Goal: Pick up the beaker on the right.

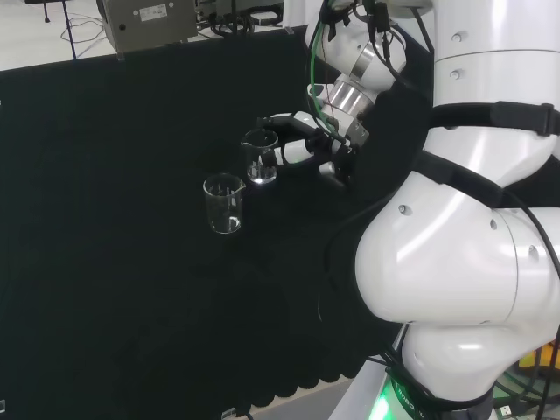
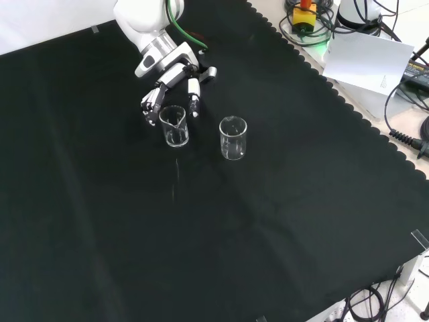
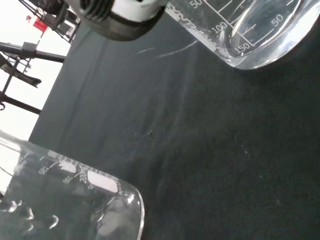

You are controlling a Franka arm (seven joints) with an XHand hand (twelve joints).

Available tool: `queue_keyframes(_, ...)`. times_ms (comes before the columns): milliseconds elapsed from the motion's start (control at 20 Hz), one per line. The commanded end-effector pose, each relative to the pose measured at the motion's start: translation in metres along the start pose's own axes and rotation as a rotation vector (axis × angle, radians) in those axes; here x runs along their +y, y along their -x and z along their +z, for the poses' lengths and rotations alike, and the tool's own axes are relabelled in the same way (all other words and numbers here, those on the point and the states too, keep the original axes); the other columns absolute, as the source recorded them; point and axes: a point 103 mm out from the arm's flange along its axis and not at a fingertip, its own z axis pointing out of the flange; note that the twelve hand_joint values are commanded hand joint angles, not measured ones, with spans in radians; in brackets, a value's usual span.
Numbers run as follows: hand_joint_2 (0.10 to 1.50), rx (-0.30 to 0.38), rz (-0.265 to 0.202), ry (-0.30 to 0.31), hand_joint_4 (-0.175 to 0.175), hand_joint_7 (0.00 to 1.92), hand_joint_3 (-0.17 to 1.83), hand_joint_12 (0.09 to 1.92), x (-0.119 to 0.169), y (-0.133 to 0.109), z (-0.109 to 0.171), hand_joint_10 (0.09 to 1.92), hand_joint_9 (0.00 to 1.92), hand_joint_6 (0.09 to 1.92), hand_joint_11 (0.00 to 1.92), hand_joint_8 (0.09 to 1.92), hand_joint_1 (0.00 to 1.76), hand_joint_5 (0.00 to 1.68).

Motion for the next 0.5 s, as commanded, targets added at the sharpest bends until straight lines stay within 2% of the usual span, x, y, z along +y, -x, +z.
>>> queue_keyframes(50, 0.85, 0.018, -0.011, 0.007, -0.025, 0.33, -0.17, 1.35, 0.004, 0.002, 0.004, 0.61, 0.44, 0.12, 0.00, 0.70, 0.98, 0.53)
queue_keyframes(250, 0.85, 0.021, -0.018, 0.001, -0.025, 0.31, -0.17, 1.36, 0.011, 0.000, 0.008, 0.61, 0.44, 0.11, 0.00, 0.70, 0.98, 0.50)
queue_keyframes(500, 0.85, 0.015, -0.026, -0.024, -0.017, 0.21, -0.17, 1.32, 0.019, -0.002, 0.013, 0.60, 0.38, 0.09, 0.00, 0.70, 0.98, 0.37)
